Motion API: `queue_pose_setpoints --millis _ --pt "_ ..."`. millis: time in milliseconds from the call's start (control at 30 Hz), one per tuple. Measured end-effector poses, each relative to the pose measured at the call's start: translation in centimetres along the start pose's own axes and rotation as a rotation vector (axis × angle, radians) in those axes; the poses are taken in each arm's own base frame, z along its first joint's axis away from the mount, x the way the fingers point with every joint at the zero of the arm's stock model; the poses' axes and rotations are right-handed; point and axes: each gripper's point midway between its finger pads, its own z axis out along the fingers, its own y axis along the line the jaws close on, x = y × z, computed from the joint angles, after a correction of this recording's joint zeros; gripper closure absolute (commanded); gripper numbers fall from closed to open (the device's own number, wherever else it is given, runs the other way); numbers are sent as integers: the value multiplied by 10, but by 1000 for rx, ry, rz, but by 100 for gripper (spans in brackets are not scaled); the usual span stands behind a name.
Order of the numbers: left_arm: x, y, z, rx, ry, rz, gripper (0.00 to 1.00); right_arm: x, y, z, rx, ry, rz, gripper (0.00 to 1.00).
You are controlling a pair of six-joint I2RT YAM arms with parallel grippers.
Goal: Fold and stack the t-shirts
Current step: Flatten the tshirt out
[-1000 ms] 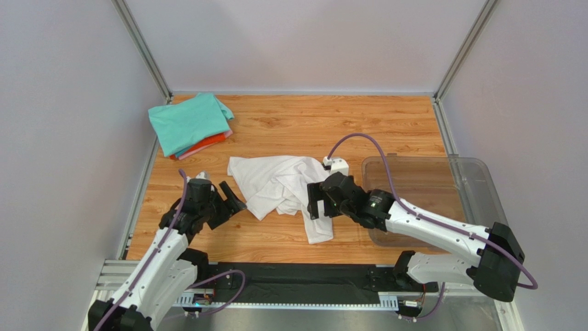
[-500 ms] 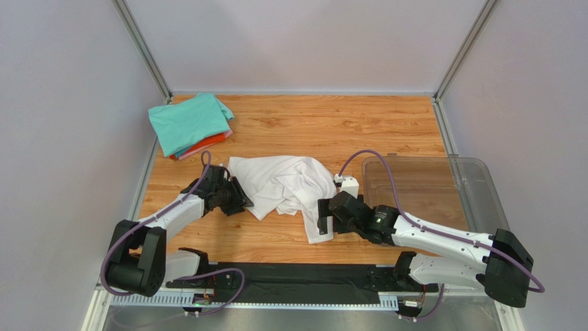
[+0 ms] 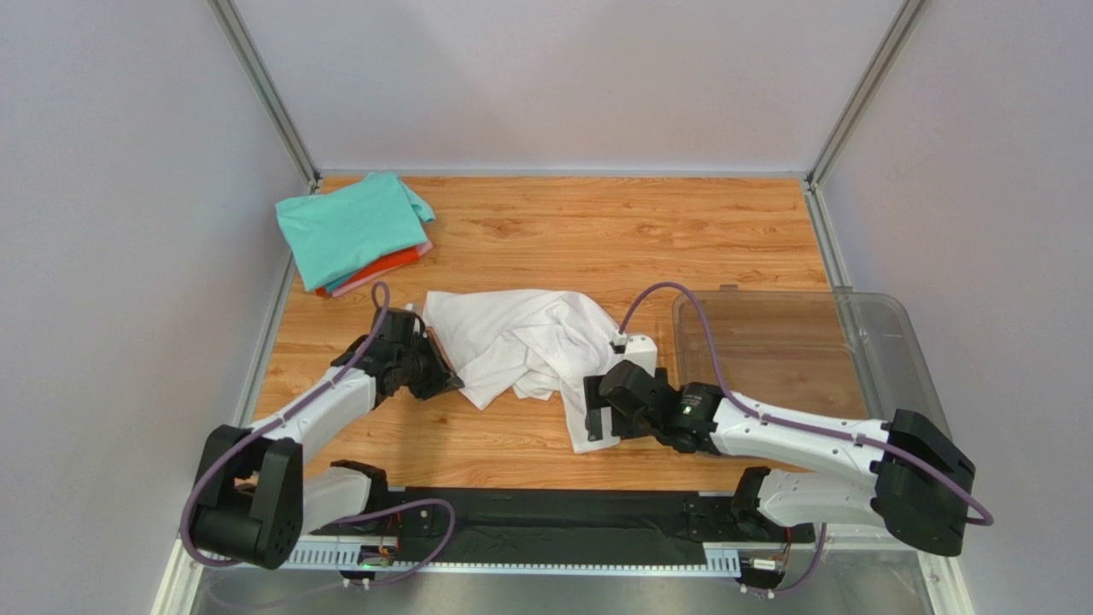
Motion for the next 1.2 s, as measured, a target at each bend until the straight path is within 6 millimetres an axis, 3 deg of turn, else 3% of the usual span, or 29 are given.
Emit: queue_pose_setpoints --millis 233,533,633,667,700,733,867,1033,1200 --pt "-4 -4 -22 21 -73 17 100 16 2 14 37 39 -56 5" --pt "-8 -12 -56 79 -183 43 100 12 -4 35 183 -7 -139 32" --pt "-11 -12 -63 78 -222 46 100 1 1 32 201 -60 -142 50" --pt "-11 -10 -65 72 -233 46 100 -2 2 31 206 -78 -139 63" --pt "-11 -8 -66 66 -238 44 100 -4 1 30 210 -91 -140 66" --pt "-11 -8 -67 63 -240 44 100 -6 0 29 215 -102 -133 78" --pt "-10 -1 -67 29 -240 38 100 -20 0 20 214 -161 -107 95" --pt "-11 -4 -73 23 -235 38 100 -36 -5 2 214 -222 -90 100" --pt "-37 -39 -114 95 -334 65 100 -64 -11 -36 233 -290 -105 100"
